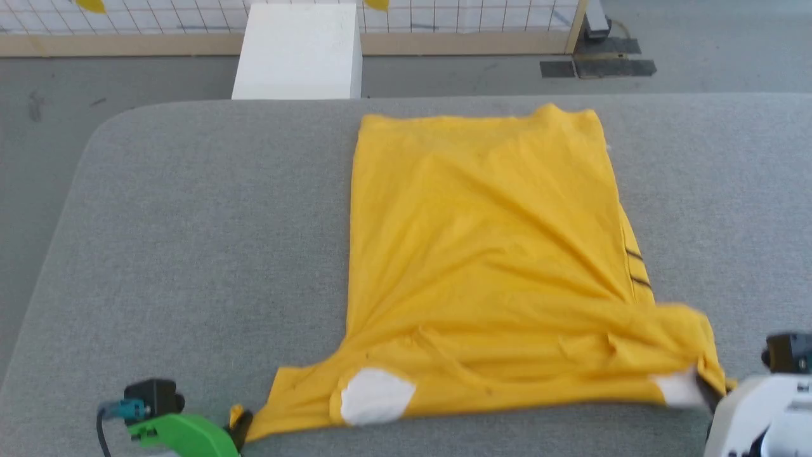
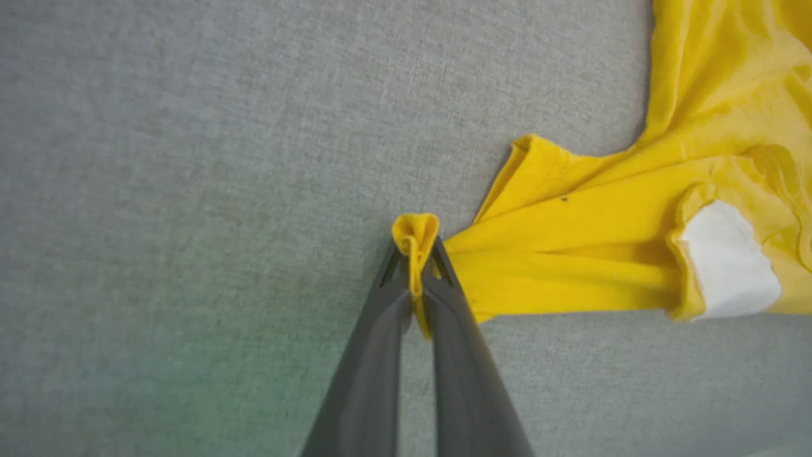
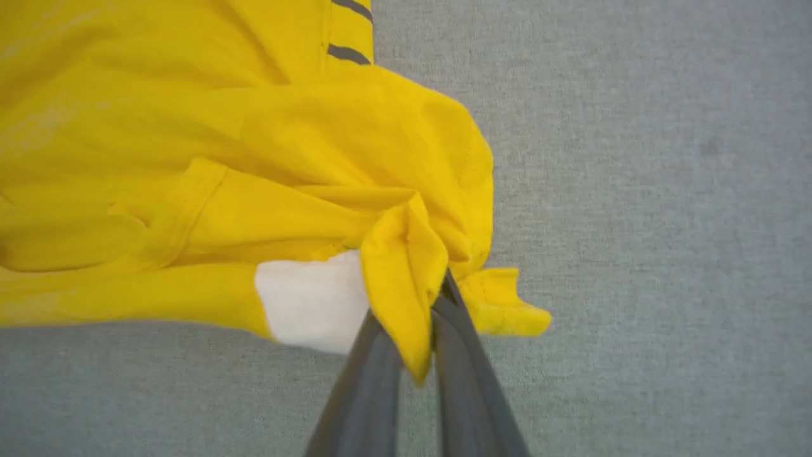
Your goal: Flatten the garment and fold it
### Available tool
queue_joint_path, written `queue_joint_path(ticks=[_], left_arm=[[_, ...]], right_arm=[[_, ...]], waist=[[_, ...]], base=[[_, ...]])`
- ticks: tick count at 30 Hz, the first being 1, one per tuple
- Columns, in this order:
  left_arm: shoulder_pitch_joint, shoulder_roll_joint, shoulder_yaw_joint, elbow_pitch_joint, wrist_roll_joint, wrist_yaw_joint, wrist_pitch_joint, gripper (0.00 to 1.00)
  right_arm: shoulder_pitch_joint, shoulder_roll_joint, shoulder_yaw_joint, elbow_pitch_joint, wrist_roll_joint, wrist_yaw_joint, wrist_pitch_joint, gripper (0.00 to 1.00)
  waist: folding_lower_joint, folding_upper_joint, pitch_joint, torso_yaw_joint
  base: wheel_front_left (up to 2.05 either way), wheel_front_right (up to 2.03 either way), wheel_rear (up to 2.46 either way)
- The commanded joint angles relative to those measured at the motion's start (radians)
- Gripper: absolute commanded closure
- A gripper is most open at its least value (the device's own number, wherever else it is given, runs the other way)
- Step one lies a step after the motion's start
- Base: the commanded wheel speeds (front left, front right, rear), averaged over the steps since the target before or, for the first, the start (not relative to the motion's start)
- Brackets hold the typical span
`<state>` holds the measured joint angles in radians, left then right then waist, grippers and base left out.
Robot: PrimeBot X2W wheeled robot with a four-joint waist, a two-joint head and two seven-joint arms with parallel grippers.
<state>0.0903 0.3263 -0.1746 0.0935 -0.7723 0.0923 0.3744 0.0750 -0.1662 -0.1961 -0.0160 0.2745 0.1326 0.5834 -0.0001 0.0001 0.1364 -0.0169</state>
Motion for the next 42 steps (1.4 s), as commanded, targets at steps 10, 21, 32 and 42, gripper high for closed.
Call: queue_joint_path(ticks=[10,21,32,42], left_arm=[[0.099,-0.014,-0.028,-0.055,0.053,0.056,-0.038,1.0],[0.085,-0.043,-0.042,-0.041,0.055,0.024,-0.111,1.0],[0.064,-0.061,-0.063,-0.065,0.064,0.01,-0.145,1.0],[-0.034,-0.078,-0.096,-0.105,0.087,-0.012,-0.158,1.0]], right_arm=[[0.123,0.115,-0.103,0.041,0.01,-0.002,-0.004,1.0],[0.107,0.116,-0.071,0.085,-0.014,-0.002,-0.122,0.0],[-0.039,0.113,-0.119,-0.067,-0.045,-0.002,-0.406,0.0],[-0.477,0.009,-0.148,0.242,-0.072,-0.002,-0.463,0.0]], waist=[[0.0001,-0.0001,-0.018,0.01],[0.0001,-0.0001,-0.034,0.032],[0.0001,-0.0001,-0.024,0.081],[0.0001,-0.0001,0.112,0.189]], base=[[0.0,0.0,0.0],[0.0,0.0,0.0],[0.0,0.0,0.0],[0.0,0.0,0.0]])
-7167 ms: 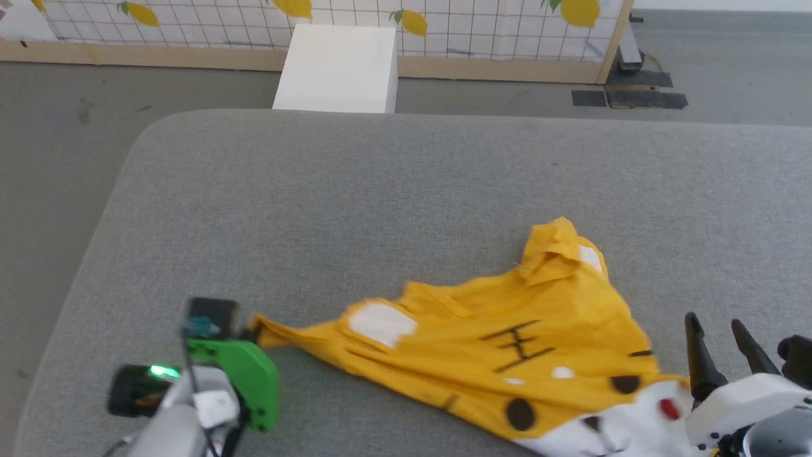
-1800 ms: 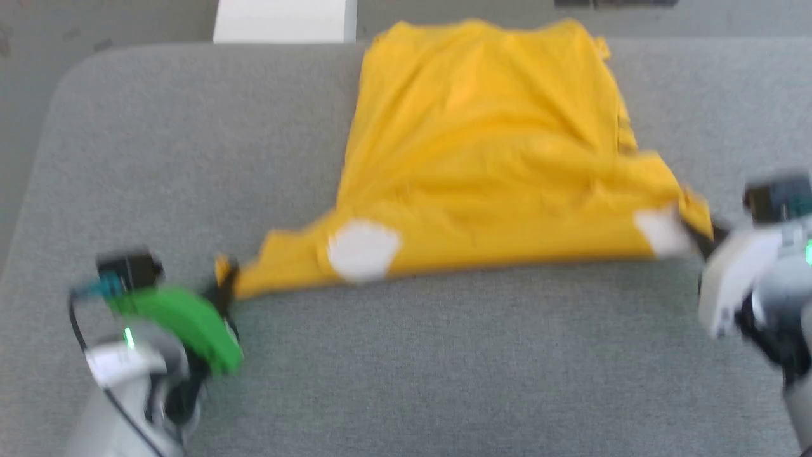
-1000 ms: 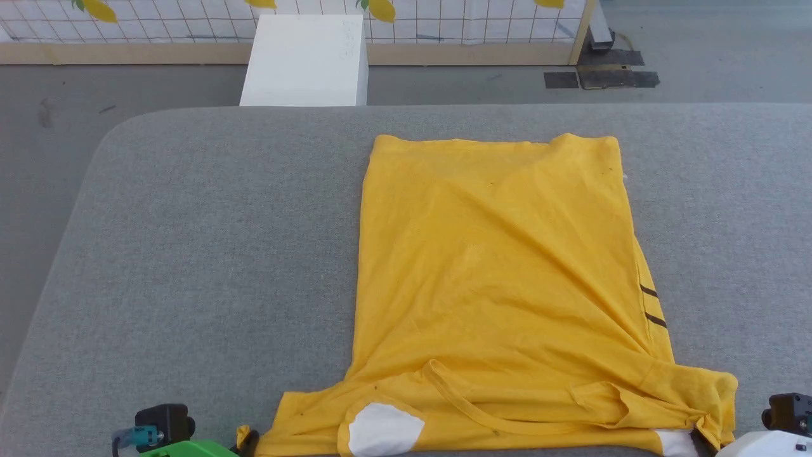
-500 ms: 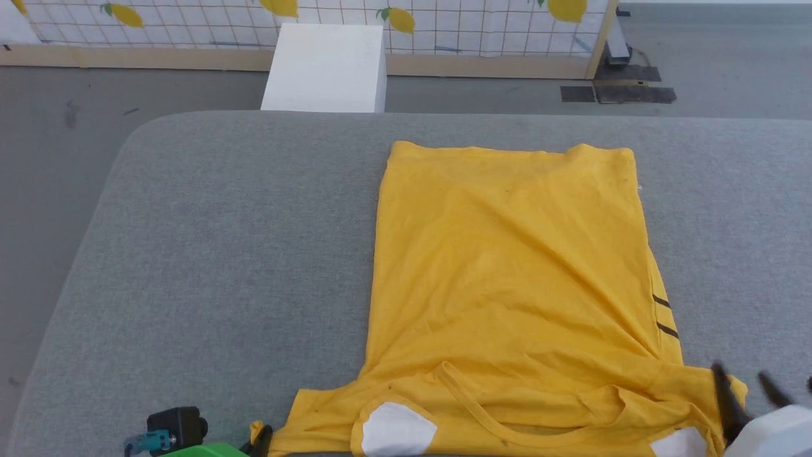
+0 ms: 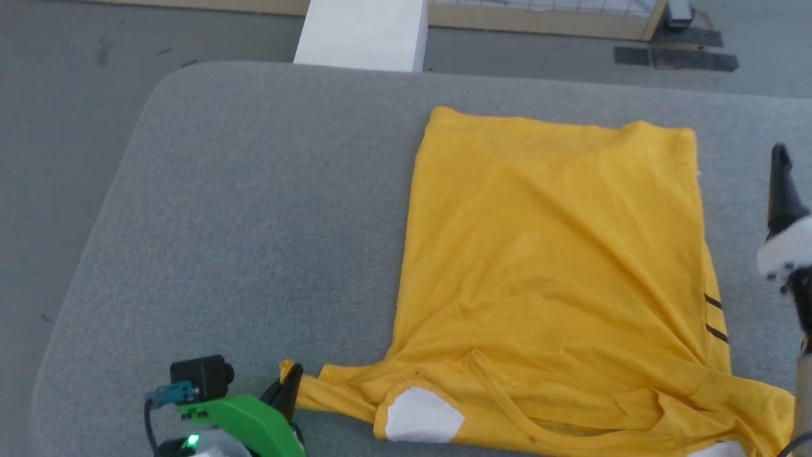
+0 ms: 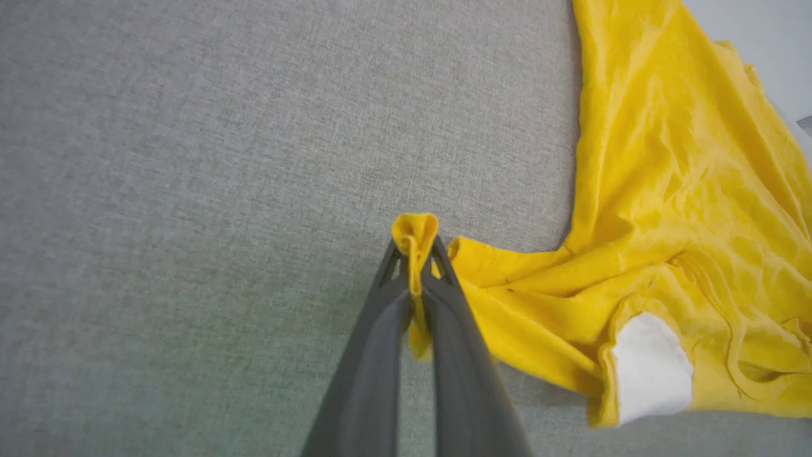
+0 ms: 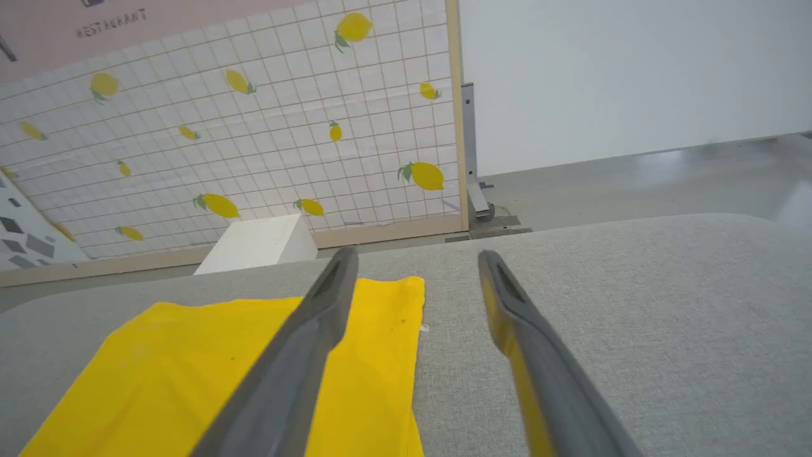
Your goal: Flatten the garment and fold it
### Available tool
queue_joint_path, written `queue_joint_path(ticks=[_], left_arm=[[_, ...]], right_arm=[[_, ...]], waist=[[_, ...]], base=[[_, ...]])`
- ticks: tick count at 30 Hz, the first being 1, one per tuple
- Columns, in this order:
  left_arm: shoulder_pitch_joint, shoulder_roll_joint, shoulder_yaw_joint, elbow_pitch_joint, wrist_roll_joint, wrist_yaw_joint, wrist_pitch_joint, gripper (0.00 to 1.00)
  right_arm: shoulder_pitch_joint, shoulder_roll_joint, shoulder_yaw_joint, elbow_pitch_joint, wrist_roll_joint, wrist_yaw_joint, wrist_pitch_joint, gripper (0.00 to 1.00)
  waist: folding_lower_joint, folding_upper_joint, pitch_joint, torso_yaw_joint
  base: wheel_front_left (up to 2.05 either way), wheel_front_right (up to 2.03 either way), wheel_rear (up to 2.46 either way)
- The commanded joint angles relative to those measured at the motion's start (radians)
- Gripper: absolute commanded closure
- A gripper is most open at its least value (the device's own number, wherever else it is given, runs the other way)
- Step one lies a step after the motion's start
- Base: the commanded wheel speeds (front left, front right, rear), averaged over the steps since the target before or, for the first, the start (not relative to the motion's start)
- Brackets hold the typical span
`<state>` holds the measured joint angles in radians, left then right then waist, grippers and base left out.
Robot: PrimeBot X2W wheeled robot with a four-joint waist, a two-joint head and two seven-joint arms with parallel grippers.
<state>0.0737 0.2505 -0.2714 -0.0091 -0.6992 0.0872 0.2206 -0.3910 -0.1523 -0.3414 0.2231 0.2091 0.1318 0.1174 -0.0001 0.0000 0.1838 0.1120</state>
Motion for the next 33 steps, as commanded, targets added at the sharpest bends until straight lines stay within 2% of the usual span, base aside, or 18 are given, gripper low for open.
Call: queue_joint_path(ticks=[1,5,11,18,25,26,27,28,29,30,33], left_arm=[[-0.032,-0.007,-0.006,-0.005,0.017,-0.012,-0.007,1.0],[-0.08,-0.03,-0.03,-0.005,0.025,-0.029,-0.021,1.0],[-0.132,-0.057,-0.057,0.006,0.033,-0.053,-0.047,1.0],[-0.17,-0.076,-0.071,0.03,0.034,-0.073,-0.073,1.0],[-0.186,-0.084,-0.077,0.061,0.033,-0.086,-0.093,1.0],[-0.187,-0.083,-0.077,0.064,0.033,-0.086,-0.095,1.0],[-0.188,-0.083,-0.076,0.069,0.032,-0.087,-0.098,1.0],[-0.189,-0.082,-0.075,0.071,0.031,-0.087,-0.1,1.0],[-0.188,-0.081,-0.074,0.075,0.031,-0.087,-0.101,1.0],[-0.188,-0.08,-0.074,0.078,0.029,-0.088,-0.102,1.0],[-0.186,-0.076,-0.072,0.088,0.026,-0.087,-0.1,1.0]], right_arm=[[-0.062,-0.018,-0.013,0.048,-0.014,-0.001,0.019,0.0],[-0.22,-0.073,-0.038,0.186,-0.062,-0.001,0.093,0.0],[-0.392,-0.135,-0.088,0.317,-0.15,-0.001,0.236,0.0],[-0.505,-0.156,-0.15,0.367,-0.263,-0.001,0.432,0.0],[-0.528,-0.161,-0.19,0.356,-0.363,-0.001,0.634,0.0],[-0.527,-0.158,-0.199,0.353,-0.372,-0.001,0.657,0.06],[-0.525,-0.152,-0.206,0.348,-0.381,-0.001,0.684,0.5],[-0.523,-0.146,-0.211,0.343,-0.385,-0.001,0.701,0.66],[-0.517,-0.139,-0.215,0.333,-0.388,-0.001,0.716,0.95],[-0.51,-0.135,-0.213,0.324,-0.39,-0.001,0.722,1.0],[-0.471,-0.128,-0.19,0.278,-0.372,-0.001,0.676,1.0]], waist=[[0.0001,0.0,0.086,0.077],[0.0001,0.0,0.158,0.137],[0.0001,0.0,0.248,0.2],[0.0001,0.0,0.319,0.234],[0.0001,0.0,0.347,0.23],[0.0001,0.0,0.347,0.228],[0.0001,0.0,0.346,0.224],[0.0001,0.0,0.344,0.221],[0.0001,0.0,0.34,0.216],[0.0001,0.0,0.336,0.213],[0.0001,0.0,0.314,0.201]], base=[[0.0,0.0,0.0],[0.0,0.0,0.0],[0.0,0.0,0.0],[0.0,0.0,0.0],[0.0,0.0,0.0],[0.0,0.0,0.0],[0.0,0.0,0.0],[0.0,0.0,0.0],[0.0,0.0,0.0],[0.0,0.0,0.0],[0.0,0.0,0.0]])
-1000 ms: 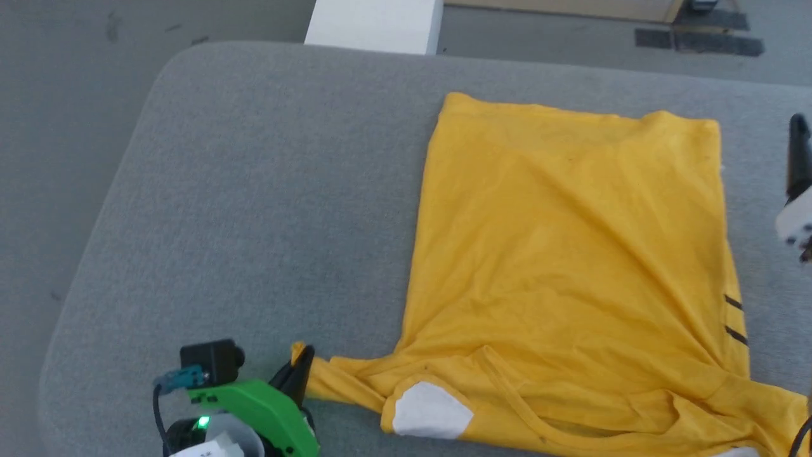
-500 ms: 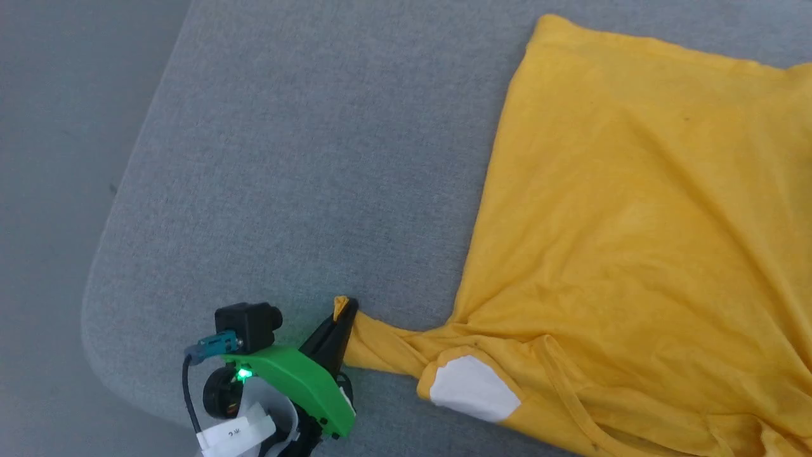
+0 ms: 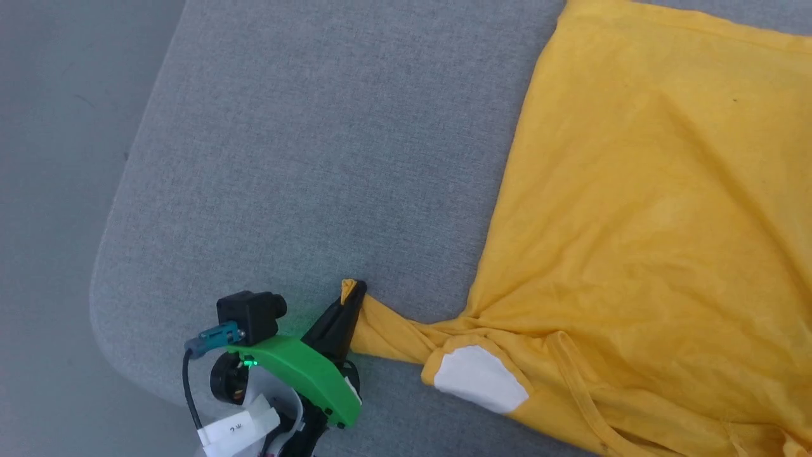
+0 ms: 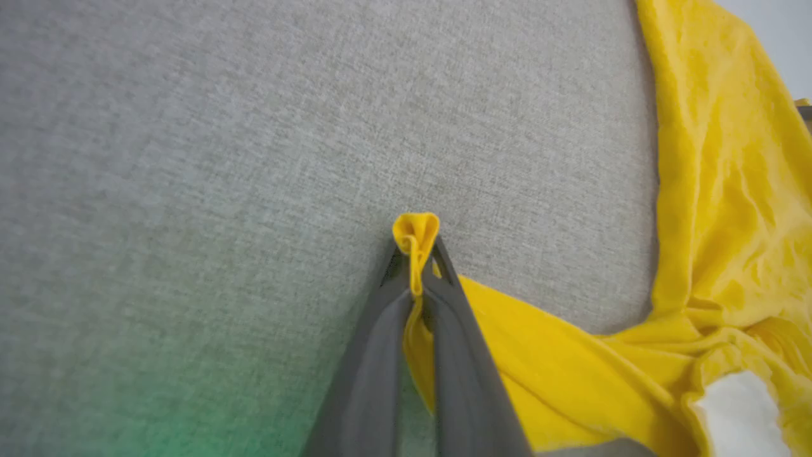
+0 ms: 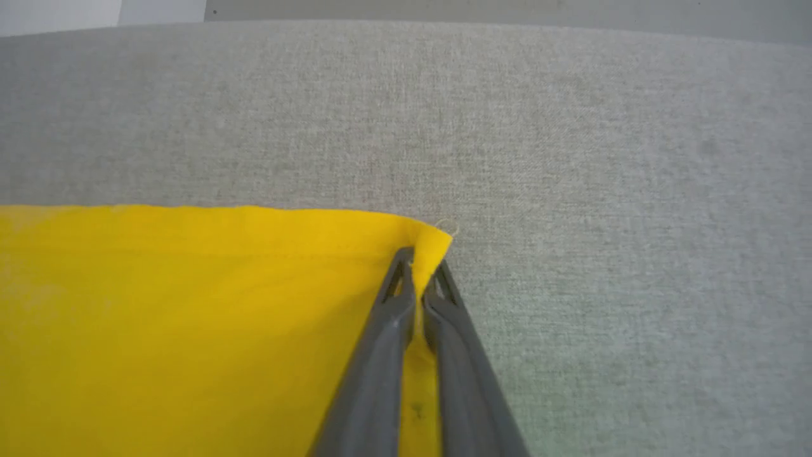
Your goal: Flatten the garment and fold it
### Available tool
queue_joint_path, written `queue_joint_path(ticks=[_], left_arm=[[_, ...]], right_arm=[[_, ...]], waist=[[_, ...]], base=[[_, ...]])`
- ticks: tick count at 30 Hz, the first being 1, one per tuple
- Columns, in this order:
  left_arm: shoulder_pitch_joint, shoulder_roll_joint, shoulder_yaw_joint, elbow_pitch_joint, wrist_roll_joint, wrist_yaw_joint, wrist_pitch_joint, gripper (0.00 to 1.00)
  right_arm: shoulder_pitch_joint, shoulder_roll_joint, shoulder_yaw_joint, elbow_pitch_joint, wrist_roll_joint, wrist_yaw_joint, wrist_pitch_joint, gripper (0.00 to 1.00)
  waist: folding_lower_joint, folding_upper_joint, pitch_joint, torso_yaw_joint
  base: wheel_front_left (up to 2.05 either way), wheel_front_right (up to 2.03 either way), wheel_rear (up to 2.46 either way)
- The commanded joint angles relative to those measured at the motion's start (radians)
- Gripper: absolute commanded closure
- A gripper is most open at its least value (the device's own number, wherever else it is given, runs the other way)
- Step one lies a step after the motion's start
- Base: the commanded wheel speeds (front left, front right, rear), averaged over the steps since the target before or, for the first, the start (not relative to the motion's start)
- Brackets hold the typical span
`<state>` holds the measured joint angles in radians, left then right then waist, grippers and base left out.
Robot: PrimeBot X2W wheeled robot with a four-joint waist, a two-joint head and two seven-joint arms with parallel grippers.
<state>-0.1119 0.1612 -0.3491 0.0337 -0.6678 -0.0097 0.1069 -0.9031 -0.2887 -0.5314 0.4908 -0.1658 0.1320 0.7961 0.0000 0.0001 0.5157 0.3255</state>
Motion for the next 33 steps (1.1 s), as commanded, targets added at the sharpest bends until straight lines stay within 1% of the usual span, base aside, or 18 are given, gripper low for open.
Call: queue_joint_path(ticks=[1,3,5,7,10,13,16,18,21,23,25,28,30,33], left_arm=[[0.0,0.014,0.007,0.048,-0.007,0.01,0.013,1.0],[0.006,0.018,0.01,0.054,-0.01,0.011,0.011,1.0],[0.016,0.024,0.014,0.061,-0.012,0.013,0.009,1.0],[0.032,0.031,0.02,0.066,-0.017,0.017,0.008,1.0],[0.06,0.043,0.027,0.069,-0.022,0.024,0.01,1.0],[0.097,0.059,0.035,0.062,-0.027,0.036,0.018,1.0],[0.132,0.074,0.044,0.046,-0.034,0.048,0.027,1.0],[0.162,0.089,0.053,0.025,-0.039,0.063,0.038,1.0],[0.184,0.1,0.06,0.004,-0.042,0.075,0.046,1.0],[0.196,0.107,0.062,-0.008,-0.043,0.08,0.051,1.0],[0.204,0.11,0.063,-0.018,-0.045,0.085,0.056,1.0],[0.211,0.114,0.06,-0.03,-0.046,0.089,0.063,1.0],[0.211,0.115,0.057,-0.034,-0.047,0.09,0.068,1.0],[0.21,0.113,0.053,-0.038,-0.048,0.091,0.071,1.0]], right_arm=[[0.055,0.008,0.008,-0.005,0.015,-0.001,-0.035,1.0],[0.1,0.005,0.03,-0.044,0.043,-0.001,-0.141,1.0],[0.157,0.005,0.047,-0.077,0.083,-0.001,-0.274,1.0],[0.227,0.013,0.056,-0.119,0.128,-0.001,-0.451,1.0],[0.338,0.04,0.039,-0.153,0.171,-0.001,-0.631,1.0],[0.461,0.086,0.005,-0.186,0.201,-0.001,-0.734,1.0],[0.572,0.13,-0.024,-0.231,0.214,-0.001,-0.773,1.0],[0.679,0.166,-0.061,-0.281,0.216,-0.001,-0.759,1.0],[0.759,0.189,-0.101,-0.32,0.21,-0.001,-0.711,1.0],[0.804,0.203,-0.129,-0.339,0.205,-0.001,-0.657,1.0],[0.839,0.215,-0.16,-0.35,0.202,-0.001,-0.588,1.0],[0.878,0.23,-0.203,-0.341,0.201,-0.001,-0.449,1.0],[0.896,0.234,-0.207,-0.326,0.206,-0.001,-0.357,1.0],[0.909,0.237,-0.192,-0.308,0.23,-0.001,-0.261,1.0]], waist=[[0.0,-0.0001,-0.026,-0.016],[0.0,-0.0001,-0.052,-0.026],[0.0,-0.0001,-0.086,-0.039],[0.0,-0.0001,-0.129,-0.06],[0.0,-0.0001,-0.195,-0.091],[0.0,-0.0001,-0.258,-0.128],[0.0,-0.0001,-0.304,-0.167],[0.0,-0.0001,-0.336,-0.206],[0.0,-0.0001,-0.354,-0.236],[0.0,-0.0001,-0.36,-0.251],[0.0,-0.0001,-0.364,-0.263],[0.0,-0.0001,-0.365,-0.277],[0.0,-0.0001,-0.364,-0.282],[0.0,-0.0001,-0.362,-0.286]], base=[[0.0,0.0,0.0],[0.0,0.0,0.0],[0.0,0.0,0.0],[0.0,0.0,0.0],[0.0,0.0,0.0],[0.0,0.0,0.0],[0.0,0.0,0.0],[0.0,0.0,0.0],[0.0,0.0,0.0],[0.0,0.0,0.0],[0.0,0.0,0.0],[0.0,0.0,0.0],[0.0,0.0,0.0],[0.0,0.0,0.0]])
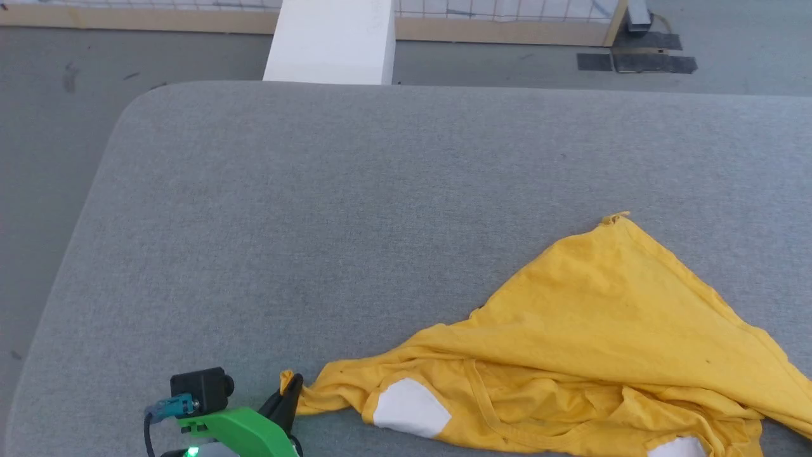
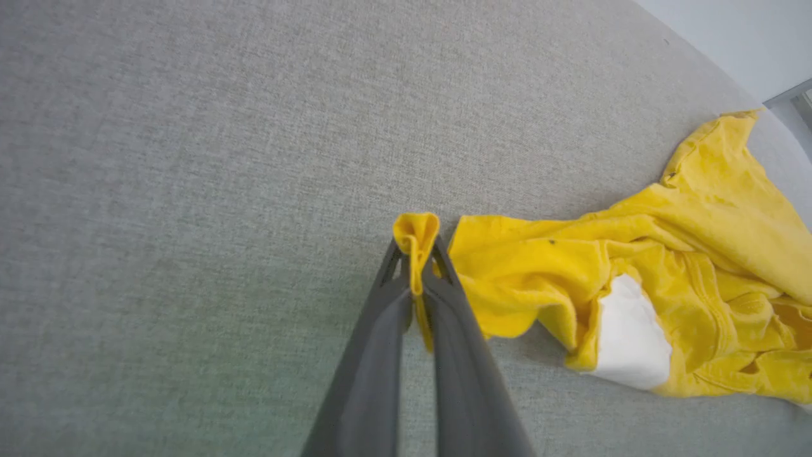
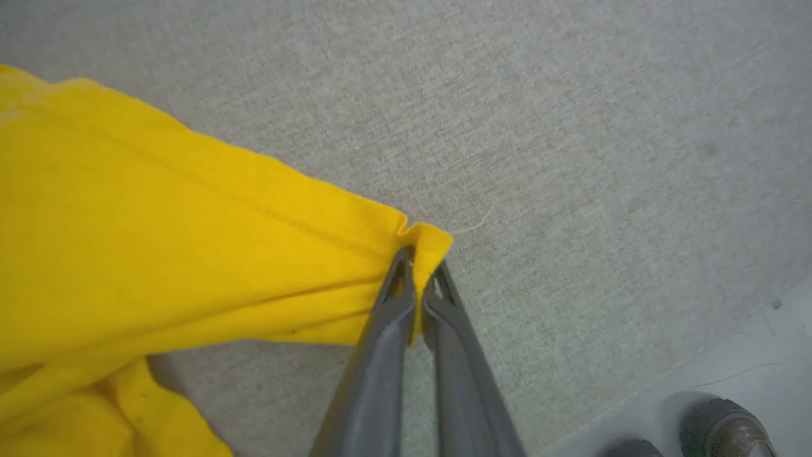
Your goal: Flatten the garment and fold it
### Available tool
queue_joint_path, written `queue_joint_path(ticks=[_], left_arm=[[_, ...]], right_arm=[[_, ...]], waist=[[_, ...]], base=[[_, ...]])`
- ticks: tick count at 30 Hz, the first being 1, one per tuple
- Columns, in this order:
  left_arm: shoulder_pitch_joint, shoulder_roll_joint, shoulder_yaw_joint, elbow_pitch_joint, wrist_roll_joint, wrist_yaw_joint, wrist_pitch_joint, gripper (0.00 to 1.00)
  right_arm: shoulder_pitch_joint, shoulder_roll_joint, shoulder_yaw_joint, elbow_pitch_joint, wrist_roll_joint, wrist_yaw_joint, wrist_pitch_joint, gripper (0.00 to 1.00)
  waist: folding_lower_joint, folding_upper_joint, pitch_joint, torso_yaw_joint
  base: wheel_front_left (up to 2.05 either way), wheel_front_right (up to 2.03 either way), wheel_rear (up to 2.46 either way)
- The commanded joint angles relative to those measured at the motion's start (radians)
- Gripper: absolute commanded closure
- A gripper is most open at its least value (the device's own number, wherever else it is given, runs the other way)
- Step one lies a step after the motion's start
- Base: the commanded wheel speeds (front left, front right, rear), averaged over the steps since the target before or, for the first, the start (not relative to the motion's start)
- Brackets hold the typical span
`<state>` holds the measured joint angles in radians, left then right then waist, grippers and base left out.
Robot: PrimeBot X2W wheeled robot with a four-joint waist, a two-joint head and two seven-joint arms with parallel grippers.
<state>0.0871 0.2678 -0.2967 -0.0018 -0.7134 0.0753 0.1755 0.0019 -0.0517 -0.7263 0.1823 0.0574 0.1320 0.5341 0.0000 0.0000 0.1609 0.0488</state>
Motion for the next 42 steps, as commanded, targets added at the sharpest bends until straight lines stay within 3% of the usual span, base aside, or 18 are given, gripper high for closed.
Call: queue_joint_path(ticks=[1,2,3,4,8,14,17,20,28,38,39,40,41,42], left_arm=[[0.01,0.007,0.0,-0.003,-0.002,0.007,0.003,1.0],[0.009,0.007,-0.001,-0.003,-0.002,0.007,0.005,1.0],[0.008,0.007,-0.003,-0.003,-0.002,0.007,0.006,1.0],[0.007,0.007,-0.005,-0.003,-0.002,0.007,0.007,1.0],[0.004,0.008,-0.009,-0.005,0.0,0.009,0.01,1.0],[-0.006,0.006,-0.017,-0.009,0.0,0.009,0.013,1.0],[-0.016,0.006,-0.02,-0.011,0.001,0.007,0.014,1.0],[-0.028,0.006,-0.024,-0.013,0.003,0.006,0.016,1.0],[-0.068,-0.005,-0.041,-0.006,0.007,-0.003,0.017,1.0],[-0.095,-0.024,-0.059,0.024,0.005,-0.016,0.003,1.0],[-0.095,-0.025,-0.06,0.026,0.005,-0.017,0.002,1.0],[-0.096,-0.026,-0.06,0.029,0.004,-0.017,0.0,1.0],[-0.096,-0.026,-0.061,0.032,0.003,-0.017,-0.001,1.0],[-0.096,-0.027,-0.061,0.035,0.003,-0.017,-0.002,1.0]], right_arm=[[0.004,0.001,0.008,0.008,0.023,-0.001,0.023,1.0],[0.006,0.001,0.013,0.014,0.034,-0.001,0.038,0.84],[0.009,0.001,0.023,0.017,0.042,-0.001,0.052,0.48],[0.011,0.001,0.029,0.015,0.048,-0.001,0.059,0.0],[0.001,0.001,0.064,-0.048,0.049,-0.001,0.006,0.0],[-0.078,-0.046,0.275,-0.153,0.092,-0.001,-0.288,0.0],[-0.14,-0.103,0.419,-0.128,0.128,-0.001,-0.403,0.0],[-0.215,-0.158,0.538,-0.053,0.144,-0.001,-0.44,0.0],[-0.453,-0.249,0.738,0.236,0.123,-0.001,-0.28,0.0],[-0.61,-0.27,0.77,0.46,0.044,-0.001,0.028,0.0],[-0.613,-0.268,0.77,0.472,0.038,-0.001,0.062,0.08],[-0.616,-0.267,0.77,0.483,0.031,-0.001,0.102,0.51],[-0.616,-0.266,0.769,0.487,0.026,-0.001,0.131,0.67],[-0.614,-0.265,0.765,0.486,0.021,-0.001,0.159,0.99]], waist=[[0.0,0.0,-0.007,-0.01],[0.0,0.0,-0.007,-0.01],[0.0,0.0,-0.007,-0.009],[0.0,0.0,-0.007,-0.008],[0.0,0.0,-0.006,-0.002],[0.0,0.0,0.007,0.01],[0.0,0.0,0.018,0.018],[0.0,0.0,0.035,0.029],[0.0,0.0,0.084,0.088],[0.0,0.0,0.121,0.145],[0.0,0.0,0.121,0.147],[0.0,0.0,0.12,0.148],[0.0,0.0,0.119,0.149],[0.0,0.0,0.117,0.149]], base=[[0.0,0.0,0.0],[0.0,0.0,0.0],[0.0,0.0,0.0],[0.0,0.0,0.0],[0.0,0.0,0.0],[0.0,0.0,0.0],[0.0,0.0,0.0],[0.0,0.0,0.0],[0.0,0.0,0.0],[0.0,0.0,0.0],[0.0,0.0,0.0],[0.0,0.0,0.0],[0.0,0.0,0.0],[0.0,0.0,0.0]])
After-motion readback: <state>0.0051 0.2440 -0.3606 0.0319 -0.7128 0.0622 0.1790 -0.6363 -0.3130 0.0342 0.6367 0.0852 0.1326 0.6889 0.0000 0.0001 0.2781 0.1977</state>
